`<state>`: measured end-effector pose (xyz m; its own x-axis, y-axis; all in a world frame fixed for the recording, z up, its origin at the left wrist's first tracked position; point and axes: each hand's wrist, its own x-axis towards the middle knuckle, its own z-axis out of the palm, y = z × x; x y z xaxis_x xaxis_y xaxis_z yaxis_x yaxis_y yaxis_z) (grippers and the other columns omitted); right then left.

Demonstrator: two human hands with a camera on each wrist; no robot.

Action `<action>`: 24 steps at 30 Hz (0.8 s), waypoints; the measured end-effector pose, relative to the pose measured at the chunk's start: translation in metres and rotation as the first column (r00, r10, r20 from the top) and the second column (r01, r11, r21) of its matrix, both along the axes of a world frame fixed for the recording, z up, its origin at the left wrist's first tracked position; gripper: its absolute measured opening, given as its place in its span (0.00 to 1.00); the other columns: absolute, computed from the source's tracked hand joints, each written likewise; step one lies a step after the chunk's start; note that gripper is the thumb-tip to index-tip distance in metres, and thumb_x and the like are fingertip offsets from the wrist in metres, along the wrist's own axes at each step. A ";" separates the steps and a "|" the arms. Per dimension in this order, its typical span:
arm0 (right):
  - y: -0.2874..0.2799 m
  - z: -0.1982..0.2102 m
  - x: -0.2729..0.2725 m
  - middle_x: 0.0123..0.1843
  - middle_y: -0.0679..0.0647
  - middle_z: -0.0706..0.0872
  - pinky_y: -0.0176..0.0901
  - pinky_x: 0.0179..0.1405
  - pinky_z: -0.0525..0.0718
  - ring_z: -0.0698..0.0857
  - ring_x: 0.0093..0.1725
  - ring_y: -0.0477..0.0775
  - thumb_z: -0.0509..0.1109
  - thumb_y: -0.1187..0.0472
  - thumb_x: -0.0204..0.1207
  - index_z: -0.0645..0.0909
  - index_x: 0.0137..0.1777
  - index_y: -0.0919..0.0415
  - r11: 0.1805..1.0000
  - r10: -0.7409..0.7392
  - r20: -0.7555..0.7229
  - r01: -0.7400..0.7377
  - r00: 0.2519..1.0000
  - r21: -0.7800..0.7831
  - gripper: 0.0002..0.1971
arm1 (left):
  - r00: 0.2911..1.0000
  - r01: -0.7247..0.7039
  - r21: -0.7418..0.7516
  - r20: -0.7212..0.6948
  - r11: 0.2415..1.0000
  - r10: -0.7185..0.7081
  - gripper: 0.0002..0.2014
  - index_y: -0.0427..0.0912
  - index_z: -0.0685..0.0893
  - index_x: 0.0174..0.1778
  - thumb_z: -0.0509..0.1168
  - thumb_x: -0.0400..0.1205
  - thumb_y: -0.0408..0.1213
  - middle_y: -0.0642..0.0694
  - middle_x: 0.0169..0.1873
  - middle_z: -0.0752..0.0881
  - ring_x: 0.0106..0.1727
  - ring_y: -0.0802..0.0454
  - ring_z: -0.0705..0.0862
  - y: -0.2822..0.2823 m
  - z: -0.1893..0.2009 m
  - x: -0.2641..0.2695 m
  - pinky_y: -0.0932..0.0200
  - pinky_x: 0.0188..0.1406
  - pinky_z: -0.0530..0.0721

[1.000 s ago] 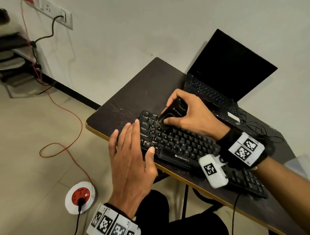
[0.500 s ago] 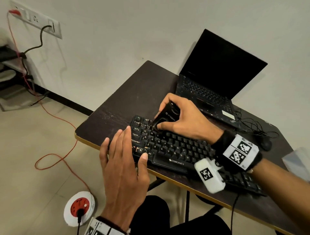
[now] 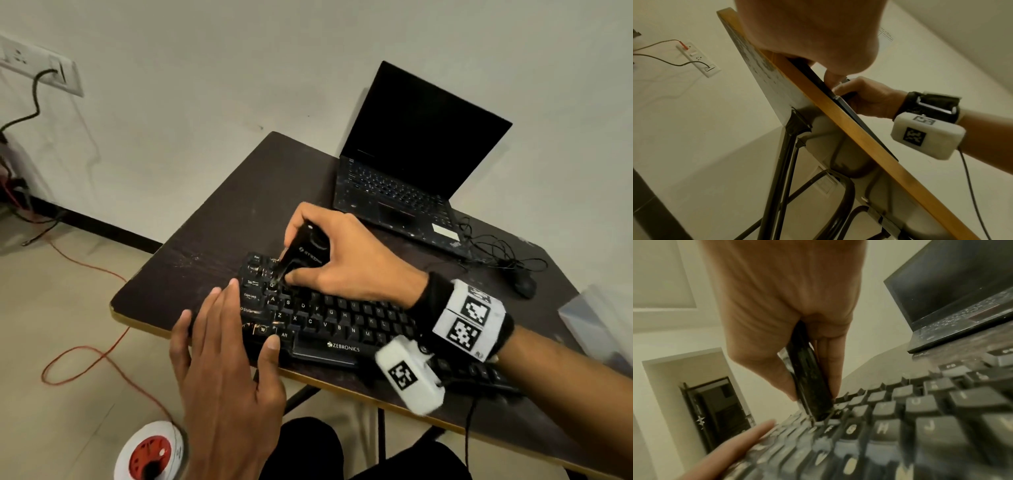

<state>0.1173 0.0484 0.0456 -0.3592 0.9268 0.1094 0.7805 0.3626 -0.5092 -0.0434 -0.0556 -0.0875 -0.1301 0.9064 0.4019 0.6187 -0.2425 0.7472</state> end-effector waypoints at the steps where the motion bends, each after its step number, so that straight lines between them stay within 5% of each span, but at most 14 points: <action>1: 0.003 0.002 0.000 0.42 0.52 0.93 0.57 0.43 0.91 0.93 0.41 0.56 0.86 0.59 0.68 0.80 0.52 0.44 1.000 -0.022 0.018 0.022 1.000 0.010 0.19 | 1.000 -0.003 0.001 -0.001 1.000 0.003 0.36 0.39 0.69 0.86 0.55 0.82 0.53 0.40 0.80 0.79 0.86 0.47 0.69 -0.001 0.000 0.000 0.47 0.90 0.50; 4: 0.011 0.010 0.003 0.39 0.50 0.92 0.50 0.38 0.88 0.91 0.36 0.49 0.87 0.61 0.69 0.81 0.52 0.47 0.995 -0.103 0.018 0.103 0.995 0.012 0.19 | 1.000 -0.006 -0.003 -0.014 1.000 0.006 0.36 0.39 0.69 0.86 0.56 0.82 0.53 0.40 0.80 0.79 0.86 0.47 0.69 -0.001 -0.001 -0.001 0.48 0.90 0.49; 7: 0.009 0.006 -0.004 0.42 0.53 0.93 0.58 0.42 0.92 0.93 0.40 0.57 0.87 0.58 0.68 0.81 0.52 0.45 1.000 -0.012 0.044 0.013 0.999 -0.023 0.20 | 1.000 -0.005 -0.003 -0.006 1.000 0.005 0.36 0.39 0.69 0.86 0.56 0.82 0.53 0.40 0.79 0.79 0.86 0.47 0.69 0.001 0.000 0.000 0.46 0.90 0.50; 17: 0.015 0.009 -0.006 0.40 0.49 0.92 0.56 0.45 0.90 0.91 0.39 0.51 0.85 0.61 0.68 0.82 0.52 0.47 0.994 -0.096 0.107 0.089 0.990 0.061 0.18 | 1.000 -0.008 0.000 -0.012 1.000 0.008 0.36 0.38 0.69 0.86 0.56 0.83 0.52 0.41 0.80 0.78 0.86 0.47 0.69 0.000 -0.002 0.001 0.45 0.90 0.52; 24: 0.007 0.007 -0.002 0.43 0.55 0.94 0.61 0.44 0.92 0.93 0.40 0.58 0.87 0.59 0.68 0.81 0.52 0.45 0.998 -0.062 0.055 0.062 0.997 0.004 0.19 | 1.000 -0.012 0.011 -0.008 1.000 0.012 0.35 0.38 0.69 0.86 0.56 0.84 0.53 0.41 0.80 0.78 0.86 0.47 0.69 0.000 -0.003 0.002 0.45 0.90 0.52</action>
